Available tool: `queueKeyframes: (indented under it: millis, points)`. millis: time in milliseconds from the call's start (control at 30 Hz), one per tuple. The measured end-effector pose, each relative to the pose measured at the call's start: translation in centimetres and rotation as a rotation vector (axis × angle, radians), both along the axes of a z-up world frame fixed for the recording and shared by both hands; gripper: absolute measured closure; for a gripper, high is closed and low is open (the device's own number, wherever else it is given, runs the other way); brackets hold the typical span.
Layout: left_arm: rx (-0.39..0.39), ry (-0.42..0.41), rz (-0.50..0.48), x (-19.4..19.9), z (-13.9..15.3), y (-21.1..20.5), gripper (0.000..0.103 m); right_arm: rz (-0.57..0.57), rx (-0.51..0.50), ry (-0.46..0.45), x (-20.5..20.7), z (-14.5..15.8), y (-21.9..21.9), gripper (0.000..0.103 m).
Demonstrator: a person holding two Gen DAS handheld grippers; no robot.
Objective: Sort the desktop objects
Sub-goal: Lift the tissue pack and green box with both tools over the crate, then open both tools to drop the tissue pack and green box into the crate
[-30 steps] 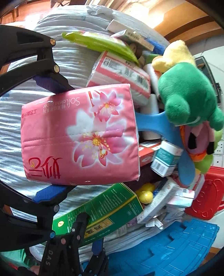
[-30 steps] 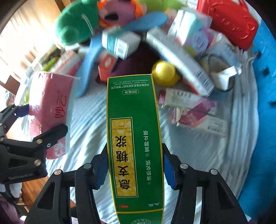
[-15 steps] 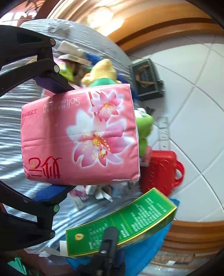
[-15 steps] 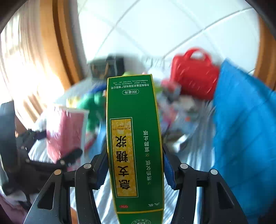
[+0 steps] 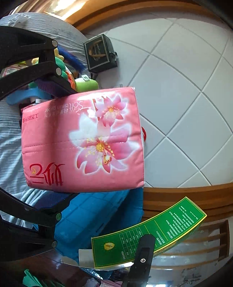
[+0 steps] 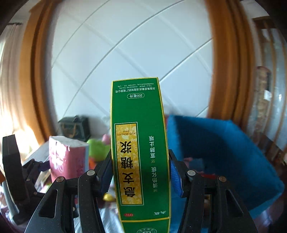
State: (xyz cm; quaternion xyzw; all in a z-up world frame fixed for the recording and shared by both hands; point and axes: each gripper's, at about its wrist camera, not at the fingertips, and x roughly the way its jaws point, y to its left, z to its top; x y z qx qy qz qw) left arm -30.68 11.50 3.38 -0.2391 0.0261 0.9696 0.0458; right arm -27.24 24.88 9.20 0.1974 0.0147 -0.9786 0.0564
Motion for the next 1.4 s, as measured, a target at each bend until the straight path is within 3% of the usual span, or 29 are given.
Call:
queueKeyframes:
  millis: [300,400,533,667,833,967,1100,1400]
  points:
    - [0.022,0.066,-0.122,-4.6,6.5,11.5,0.012,-0.144,-0.001,0.025,-4.1,2.8,13.1,0.049]
    - [0.040,0.028,-0.169,-7.5,8.2,15.8,0.012,-0.163,0.023,-0.011,-6.7,3.4,17.9,0.049]
    - [0.076,-0.095,-0.202,-12.6,9.4,21.7,0.012,-0.183,0.065,-0.107,-9.9,2.5,24.2,0.049]
    - [0.063,-0.268,-0.193,-18.3,7.2,26.9,0.012,-0.186,0.045,-0.276,-15.7,-1.0,30.0,0.049]
    - [-0.047,-0.471,-0.094,-24.9,0.7,29.3,0.012,-0.175,0.032,-0.496,-20.3,-7.1,34.1,0.049]
    - [-0.101,-0.602,-0.062,-26.9,-4.5,30.3,0.012,-0.151,0.026,-0.634,-21.9,-12.3,35.1,0.049]
    - [-0.094,-0.658,-0.061,-27.7,-6.7,30.4,0.012,-0.144,-0.007,-0.710,-21.9,-14.9,36.0,0.048]
    - [-0.104,-0.658,-0.059,-28.1,-7.1,30.6,0.011,-0.121,0.031,-0.707,-21.9,-14.1,36.1,0.047]
